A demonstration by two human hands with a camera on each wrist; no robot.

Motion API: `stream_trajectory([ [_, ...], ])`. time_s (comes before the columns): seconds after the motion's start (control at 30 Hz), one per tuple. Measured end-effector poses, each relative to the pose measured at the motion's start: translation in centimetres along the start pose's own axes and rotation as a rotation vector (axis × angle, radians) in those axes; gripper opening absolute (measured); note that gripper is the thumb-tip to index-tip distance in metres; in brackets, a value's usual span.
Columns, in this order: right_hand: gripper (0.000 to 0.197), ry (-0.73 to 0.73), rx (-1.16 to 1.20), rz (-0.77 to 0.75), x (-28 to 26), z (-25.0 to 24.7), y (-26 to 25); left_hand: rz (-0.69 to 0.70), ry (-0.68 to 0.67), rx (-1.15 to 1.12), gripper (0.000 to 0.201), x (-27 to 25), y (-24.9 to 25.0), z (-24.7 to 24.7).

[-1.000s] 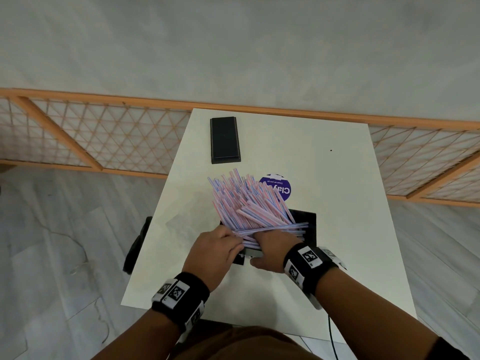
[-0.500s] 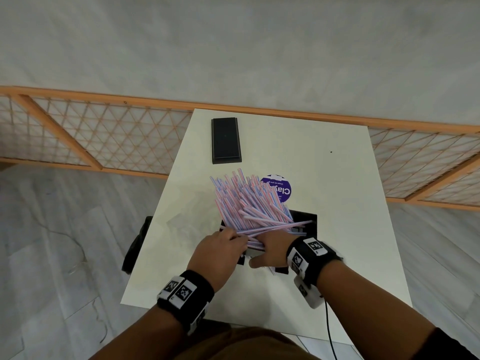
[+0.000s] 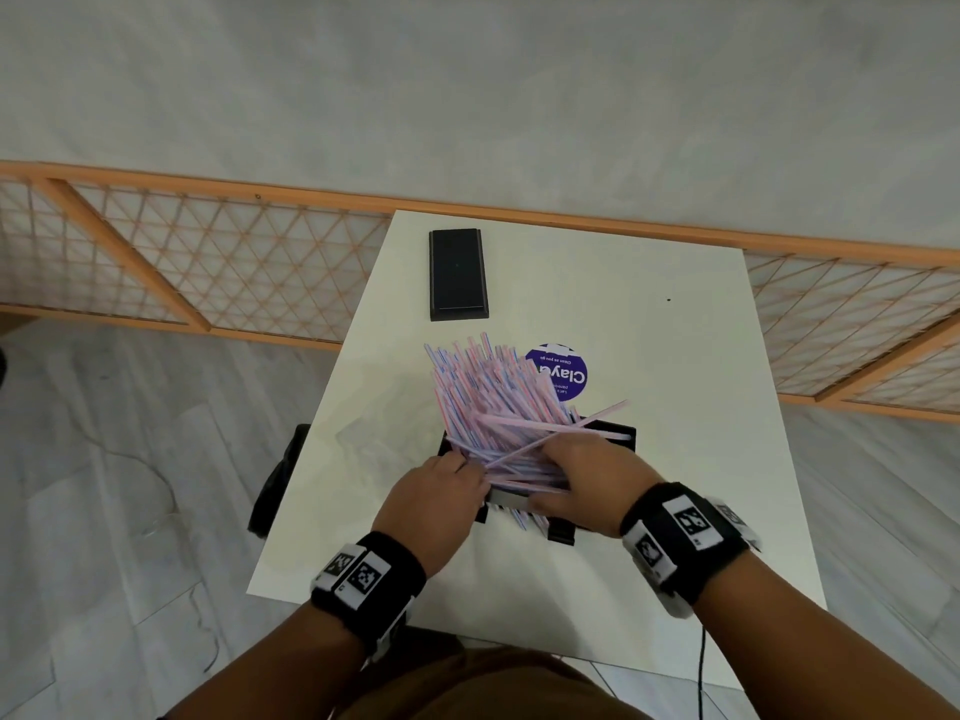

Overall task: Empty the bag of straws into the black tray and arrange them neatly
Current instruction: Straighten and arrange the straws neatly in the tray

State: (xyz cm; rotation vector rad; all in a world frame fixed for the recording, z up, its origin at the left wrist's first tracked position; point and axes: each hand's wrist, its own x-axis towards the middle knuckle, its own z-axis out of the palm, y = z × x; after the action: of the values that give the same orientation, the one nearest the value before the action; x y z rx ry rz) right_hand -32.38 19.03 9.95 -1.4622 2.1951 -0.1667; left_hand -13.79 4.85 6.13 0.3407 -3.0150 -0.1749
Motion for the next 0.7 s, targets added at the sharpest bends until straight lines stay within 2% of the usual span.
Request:
stream_trajectory([
  [0.1, 0.039, 0.078, -0.077, -0.025, -1.8, 0.6, 1.0, -0.084, 0.01, -0.09, 0.009, 0.0, -0.2, 0.0],
  [0.2, 0.03, 0.106, -0.137, -0.052, -2.7, 2.0, 1.4, -0.162, -0.013, -0.169, 0.024, -0.2, -0.6, 0.6],
  [0.27, 0.024, 0.082, -0.185, -0.051, -2.8, 2.7, 1.4, -0.149, -0.007, -0.157, 0.029, -0.2, -0.7, 0.6],
  [0.37, 0.023, -0.007, -0.239, -0.016, -2.6, 3.7, 1.1, -0.12, 0.017, -0.132, 0.026, -0.1, -0.7, 0.3],
  [0.5, 0.022, -0.033, -0.134, 0.038, -2.1, 4.4, 0.8, -0.007, 0.022, -0.149, 0.024, 0.0, 0.0, -0.2],
  [0.6, 0.023, -0.047, -0.073, 0.042, -1.9, 4.5, 0.9, 0.083, -0.038, -0.153, 0.025, 0.4, 0.8, -0.1],
  [0.7, 0.023, -0.022, 0.004, 0.018, -2.5, 3.8, 1.1, 0.09, -0.144, -0.117, 0.034, 1.2, 1.1, 0.2],
])
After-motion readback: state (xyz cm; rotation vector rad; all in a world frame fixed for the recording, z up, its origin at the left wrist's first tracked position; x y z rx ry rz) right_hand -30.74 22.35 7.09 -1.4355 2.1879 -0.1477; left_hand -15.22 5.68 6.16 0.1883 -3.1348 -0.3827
